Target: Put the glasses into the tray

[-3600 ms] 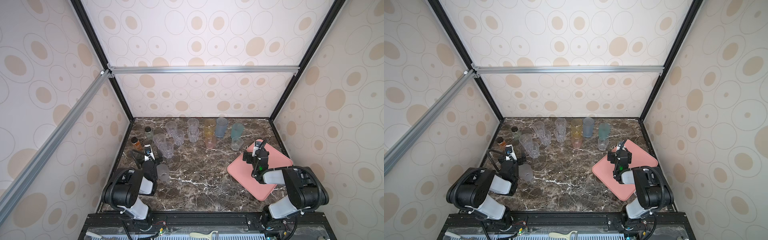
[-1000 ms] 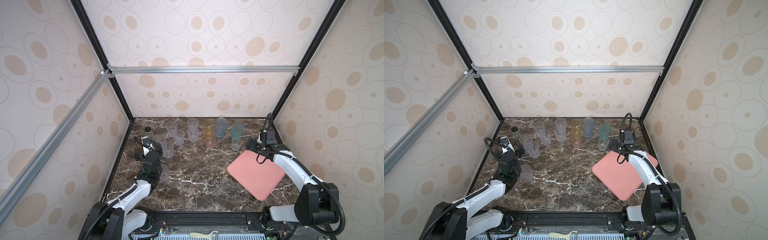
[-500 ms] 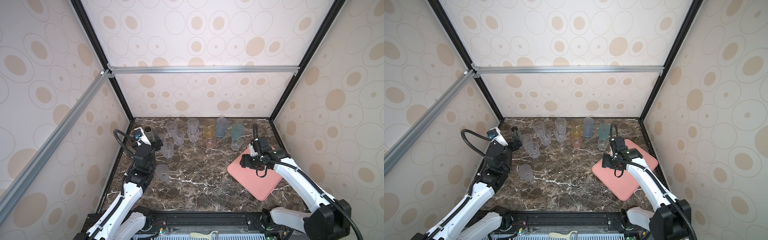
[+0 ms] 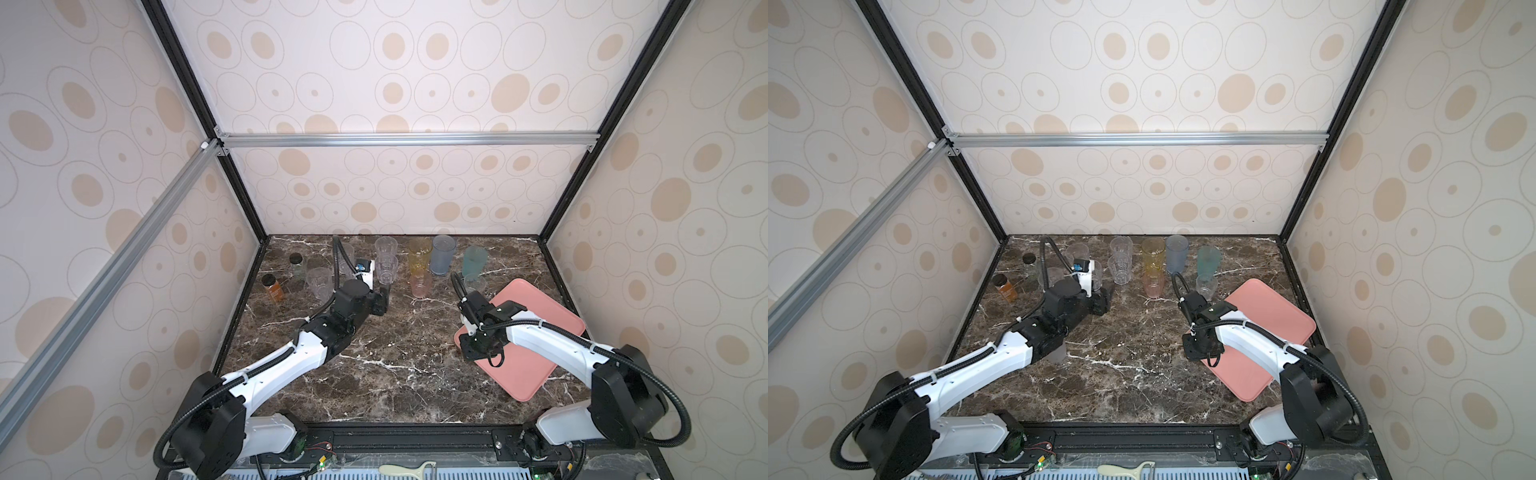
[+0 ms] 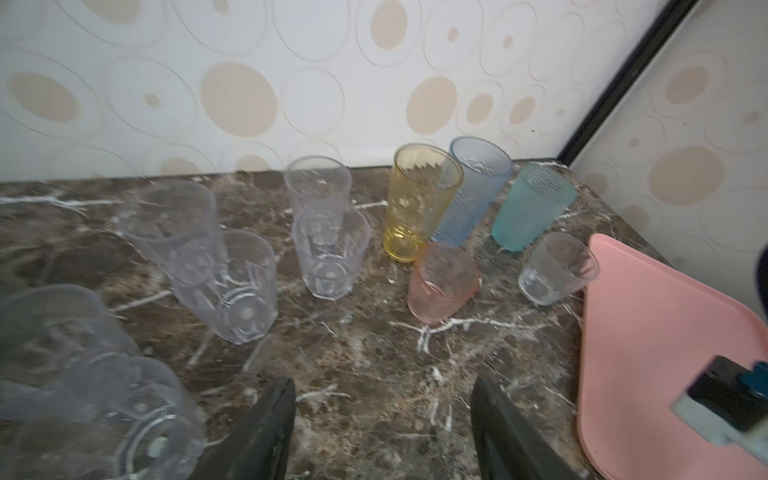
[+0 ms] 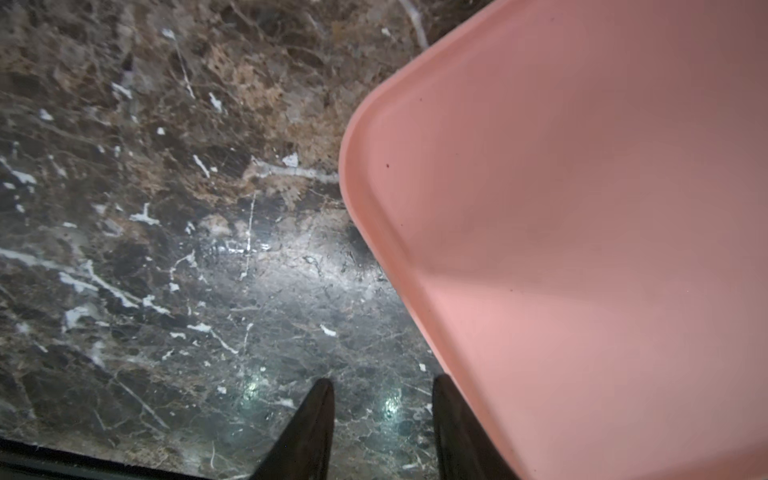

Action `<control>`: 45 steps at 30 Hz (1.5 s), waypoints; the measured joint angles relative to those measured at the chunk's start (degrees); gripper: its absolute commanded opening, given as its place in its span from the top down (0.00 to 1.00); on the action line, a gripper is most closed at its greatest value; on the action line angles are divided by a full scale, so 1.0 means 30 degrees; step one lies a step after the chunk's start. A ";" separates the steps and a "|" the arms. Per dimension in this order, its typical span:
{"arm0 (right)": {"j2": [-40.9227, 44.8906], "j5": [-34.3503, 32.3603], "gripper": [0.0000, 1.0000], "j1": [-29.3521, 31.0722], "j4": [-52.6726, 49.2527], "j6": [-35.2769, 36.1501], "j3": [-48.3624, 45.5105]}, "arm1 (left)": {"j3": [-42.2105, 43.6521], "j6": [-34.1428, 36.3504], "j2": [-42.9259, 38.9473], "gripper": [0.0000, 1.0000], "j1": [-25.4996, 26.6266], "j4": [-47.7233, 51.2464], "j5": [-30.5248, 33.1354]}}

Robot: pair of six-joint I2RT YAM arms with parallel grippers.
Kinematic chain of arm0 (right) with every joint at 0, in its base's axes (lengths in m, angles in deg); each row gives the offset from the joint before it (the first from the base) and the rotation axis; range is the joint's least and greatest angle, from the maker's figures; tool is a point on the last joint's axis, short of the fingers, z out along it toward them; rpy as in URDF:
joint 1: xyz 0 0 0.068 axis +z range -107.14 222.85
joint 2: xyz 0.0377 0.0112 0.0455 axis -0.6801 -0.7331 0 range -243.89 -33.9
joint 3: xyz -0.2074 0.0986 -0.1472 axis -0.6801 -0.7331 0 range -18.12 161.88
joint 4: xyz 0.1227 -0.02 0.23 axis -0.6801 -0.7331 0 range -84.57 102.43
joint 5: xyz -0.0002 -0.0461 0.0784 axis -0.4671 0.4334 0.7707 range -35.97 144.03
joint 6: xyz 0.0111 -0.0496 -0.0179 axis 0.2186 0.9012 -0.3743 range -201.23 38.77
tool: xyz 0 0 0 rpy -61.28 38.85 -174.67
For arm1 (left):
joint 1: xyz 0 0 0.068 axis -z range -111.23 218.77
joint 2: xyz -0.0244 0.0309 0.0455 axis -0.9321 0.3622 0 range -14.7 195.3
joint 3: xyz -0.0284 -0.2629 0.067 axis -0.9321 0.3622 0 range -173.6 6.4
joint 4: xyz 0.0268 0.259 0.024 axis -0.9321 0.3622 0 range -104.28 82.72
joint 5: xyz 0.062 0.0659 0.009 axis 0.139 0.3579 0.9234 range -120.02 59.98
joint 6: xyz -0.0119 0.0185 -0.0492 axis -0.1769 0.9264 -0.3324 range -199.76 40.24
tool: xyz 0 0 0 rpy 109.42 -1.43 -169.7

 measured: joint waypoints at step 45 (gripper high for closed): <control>-0.3752 -0.0306 0.95 0.0284 0.2892 -0.0503 0.0568 | 0.0648 0.1311 -0.0168 0.31 0.0576 -0.0947 0.1705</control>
